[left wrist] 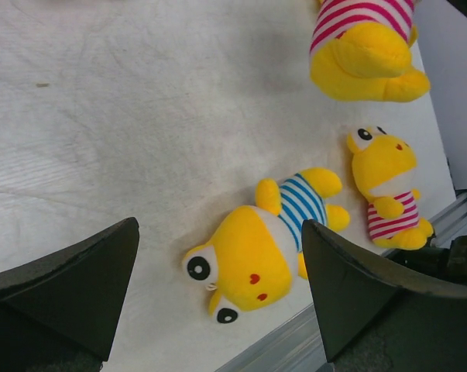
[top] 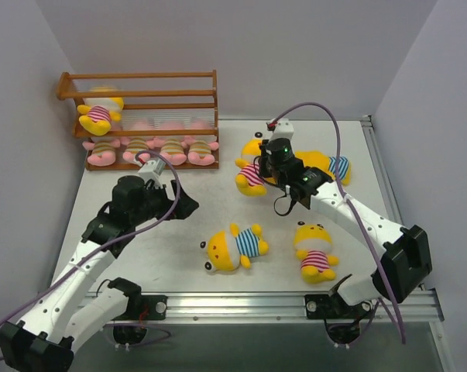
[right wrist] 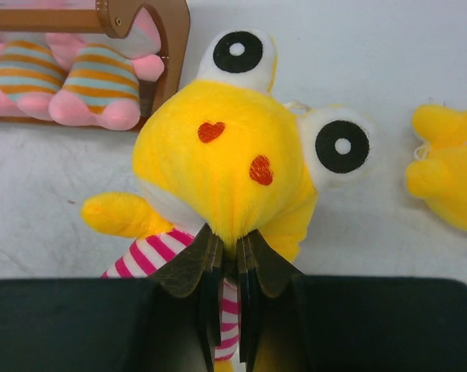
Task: Place and organize the stuffed toys onto the shelf
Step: Grab a stuffed toy with the right arm, then pass the stuffed toy from the right arm to the left
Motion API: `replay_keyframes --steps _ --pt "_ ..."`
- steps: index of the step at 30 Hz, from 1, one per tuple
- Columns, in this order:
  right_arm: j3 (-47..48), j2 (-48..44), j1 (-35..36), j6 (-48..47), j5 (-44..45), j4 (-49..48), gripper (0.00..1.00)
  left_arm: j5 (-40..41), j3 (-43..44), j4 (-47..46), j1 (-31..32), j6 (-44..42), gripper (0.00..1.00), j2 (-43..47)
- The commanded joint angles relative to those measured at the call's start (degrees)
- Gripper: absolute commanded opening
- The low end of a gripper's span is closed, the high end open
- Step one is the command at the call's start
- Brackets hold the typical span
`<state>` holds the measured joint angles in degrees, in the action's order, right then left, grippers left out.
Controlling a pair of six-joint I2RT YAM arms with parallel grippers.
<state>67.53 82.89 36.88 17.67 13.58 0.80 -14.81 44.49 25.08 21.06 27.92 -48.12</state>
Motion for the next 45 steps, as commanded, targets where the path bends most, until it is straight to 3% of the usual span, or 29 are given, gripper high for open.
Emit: replay_keyframes --steps 1,6,17,30,45 --pt "-2.57 -3.87 3.27 12.36 9.52 -2.2 0.0 8.72 0.6 -7.31 8.7 8.01 0.94 1.01" --pt "-6.44 -7.92 6.97 17.21 10.94 -3.61 0.0 20.68 -0.11 -13.03 17.95 13.03 0.94 -0.04" --pt "-10.31 -13.72 10.05 21.35 11.29 -5.45 0.0 31.15 3.06 -22.61 29.73 11.81 0.94 -12.16" --pt "-13.03 -14.16 10.75 22.49 9.97 -7.65 0.0 34.67 0.6 -35.8 33.61 9.61 0.94 -14.99" --pt "-14.53 -15.13 11.02 23.28 8.04 -10.46 0.0 38.01 1.13 -33.6 33.61 14.35 1.0 -20.0"
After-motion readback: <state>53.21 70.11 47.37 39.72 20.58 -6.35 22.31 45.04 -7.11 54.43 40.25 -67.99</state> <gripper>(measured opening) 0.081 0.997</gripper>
